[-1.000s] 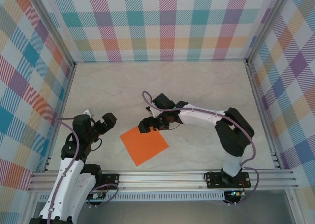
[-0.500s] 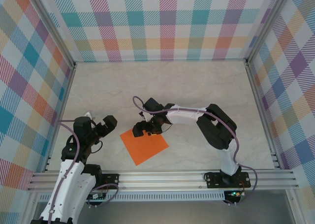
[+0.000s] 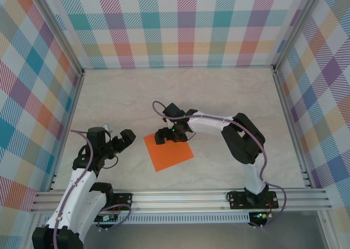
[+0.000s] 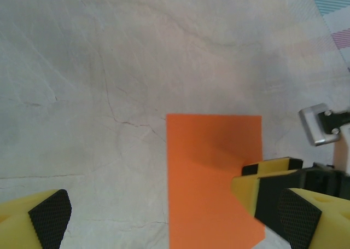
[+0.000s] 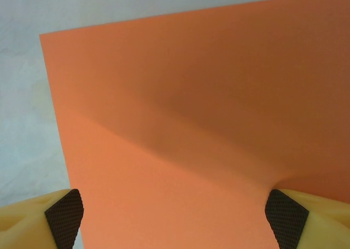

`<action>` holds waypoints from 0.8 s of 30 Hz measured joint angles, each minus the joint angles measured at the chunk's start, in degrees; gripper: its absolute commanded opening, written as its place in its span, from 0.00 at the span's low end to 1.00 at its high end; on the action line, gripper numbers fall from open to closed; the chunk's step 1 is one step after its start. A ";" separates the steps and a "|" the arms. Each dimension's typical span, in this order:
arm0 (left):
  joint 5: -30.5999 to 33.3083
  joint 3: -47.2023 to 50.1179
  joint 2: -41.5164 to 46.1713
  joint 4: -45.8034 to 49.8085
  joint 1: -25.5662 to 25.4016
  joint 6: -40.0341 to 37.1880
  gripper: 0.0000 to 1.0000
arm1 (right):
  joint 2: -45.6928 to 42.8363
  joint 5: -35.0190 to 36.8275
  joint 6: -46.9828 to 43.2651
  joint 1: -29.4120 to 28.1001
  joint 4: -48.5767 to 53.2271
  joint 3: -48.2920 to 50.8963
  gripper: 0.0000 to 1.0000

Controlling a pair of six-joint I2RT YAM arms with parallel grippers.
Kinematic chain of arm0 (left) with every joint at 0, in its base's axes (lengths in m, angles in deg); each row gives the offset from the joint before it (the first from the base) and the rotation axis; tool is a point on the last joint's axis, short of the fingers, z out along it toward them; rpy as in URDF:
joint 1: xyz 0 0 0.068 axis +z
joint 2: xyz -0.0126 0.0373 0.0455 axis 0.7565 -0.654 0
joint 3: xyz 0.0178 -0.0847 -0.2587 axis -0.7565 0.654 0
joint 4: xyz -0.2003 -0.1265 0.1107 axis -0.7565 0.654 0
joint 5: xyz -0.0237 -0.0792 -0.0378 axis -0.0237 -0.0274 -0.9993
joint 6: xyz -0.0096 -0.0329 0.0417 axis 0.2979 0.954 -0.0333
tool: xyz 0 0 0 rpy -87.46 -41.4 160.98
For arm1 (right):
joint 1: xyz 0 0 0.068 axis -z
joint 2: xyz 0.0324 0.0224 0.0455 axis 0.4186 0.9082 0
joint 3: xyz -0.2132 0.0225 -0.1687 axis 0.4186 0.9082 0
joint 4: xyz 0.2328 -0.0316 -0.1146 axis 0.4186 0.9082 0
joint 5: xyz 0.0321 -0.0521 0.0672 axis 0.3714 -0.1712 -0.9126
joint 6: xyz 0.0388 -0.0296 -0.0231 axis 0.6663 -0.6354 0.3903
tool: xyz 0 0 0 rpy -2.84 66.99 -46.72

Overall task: Fold a paper plane with a square sheet of paper (pick it up from the middle)
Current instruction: Move the square sheet of paper to the center of the table.

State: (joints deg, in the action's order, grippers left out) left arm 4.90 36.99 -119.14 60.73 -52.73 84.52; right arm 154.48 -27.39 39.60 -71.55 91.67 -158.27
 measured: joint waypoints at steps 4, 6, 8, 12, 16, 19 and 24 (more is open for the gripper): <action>-1.14 0.00 -3.21 -2.12 -1.95 -0.02 1.00 | -1.73 1.99 -0.37 3.80 0.15 2.21 0.91; -1.38 -0.20 -4.94 -2.89 -3.65 -0.17 1.00 | -3.13 3.04 -1.03 5.97 0.37 3.87 0.91; -1.31 -0.63 -6.64 -3.43 -5.86 -0.28 1.00 | -4.17 4.00 -1.73 7.82 1.20 5.01 0.91; -0.09 -1.88 -9.51 -4.20 -9.92 -0.48 1.00 | -4.48 5.81 -3.04 9.73 4.39 4.68 0.92; 1.55 -3.06 -11.50 -4.55 -10.97 -0.70 1.00 | -4.90 9.09 -2.64 9.16 8.90 3.87 0.94; 1.95 -4.94 -12.63 -4.02 -10.99 -1.07 1.00 | -5.64 13.14 -0.98 7.96 14.19 2.43 0.99; 1.75 -7.56 -12.98 -3.63 -10.99 -1.51 1.00 | -7.74 19.43 2.97 5.70 21.59 -1.62 1.00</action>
State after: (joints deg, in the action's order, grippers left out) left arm 6.65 29.43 -132.12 57.10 -63.73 83.01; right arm 146.74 -7.96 42.57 -65.85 113.27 -159.88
